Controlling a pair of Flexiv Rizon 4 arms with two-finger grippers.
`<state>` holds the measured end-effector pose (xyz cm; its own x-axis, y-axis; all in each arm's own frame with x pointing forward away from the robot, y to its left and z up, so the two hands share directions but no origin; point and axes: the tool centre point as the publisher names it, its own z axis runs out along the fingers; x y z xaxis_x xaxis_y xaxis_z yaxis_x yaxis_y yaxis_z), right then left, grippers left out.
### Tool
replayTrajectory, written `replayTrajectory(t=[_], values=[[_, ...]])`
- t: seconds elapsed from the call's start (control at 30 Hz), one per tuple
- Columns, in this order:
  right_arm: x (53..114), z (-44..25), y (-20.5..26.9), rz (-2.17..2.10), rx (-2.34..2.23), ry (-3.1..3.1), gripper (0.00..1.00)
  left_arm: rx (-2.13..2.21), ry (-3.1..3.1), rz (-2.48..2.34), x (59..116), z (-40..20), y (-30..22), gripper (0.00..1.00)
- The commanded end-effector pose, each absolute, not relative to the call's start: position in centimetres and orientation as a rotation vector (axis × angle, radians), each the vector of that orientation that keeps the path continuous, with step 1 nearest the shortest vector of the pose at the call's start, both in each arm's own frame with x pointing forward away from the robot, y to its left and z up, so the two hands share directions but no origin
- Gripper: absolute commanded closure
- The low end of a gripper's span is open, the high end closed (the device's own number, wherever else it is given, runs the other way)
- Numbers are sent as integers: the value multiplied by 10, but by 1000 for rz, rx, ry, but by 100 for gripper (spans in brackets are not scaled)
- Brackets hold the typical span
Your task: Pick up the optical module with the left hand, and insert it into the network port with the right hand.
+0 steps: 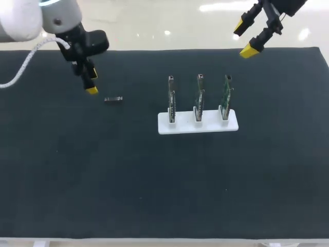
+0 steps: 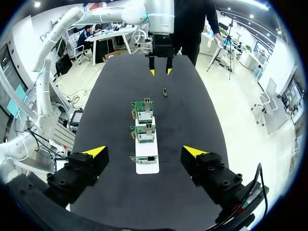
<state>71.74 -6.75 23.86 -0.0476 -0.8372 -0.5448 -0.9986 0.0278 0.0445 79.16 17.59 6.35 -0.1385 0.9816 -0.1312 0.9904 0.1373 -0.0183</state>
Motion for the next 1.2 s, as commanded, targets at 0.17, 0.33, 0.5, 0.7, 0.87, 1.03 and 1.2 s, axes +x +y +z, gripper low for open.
replayTrajectory(t=[0.17,0.33,0.5,0.7,0.87,1.03,1.2], values=[[717,238,-67,599,-1864,1944,0,2158,2294,-100,806,41,174,0],[717,238,-67,599,-1864,1944,0,2155,2263,-131,809,35,170,0],[717,238,-67,599,-1864,1944,0,2174,2225,-189,808,28,167,0],[717,238,-67,599,-1864,1944,0,2168,2219,-197,810,17,164,0],[717,238,-67,599,-1864,1944,0,2148,2240,-199,811,9,161,0],[717,238,-67,599,-1864,1944,0,2134,2253,-186,812,2,157,0],[717,238,-67,599,-1864,1944,0,2123,2265,-183,812,-2,154,0]])
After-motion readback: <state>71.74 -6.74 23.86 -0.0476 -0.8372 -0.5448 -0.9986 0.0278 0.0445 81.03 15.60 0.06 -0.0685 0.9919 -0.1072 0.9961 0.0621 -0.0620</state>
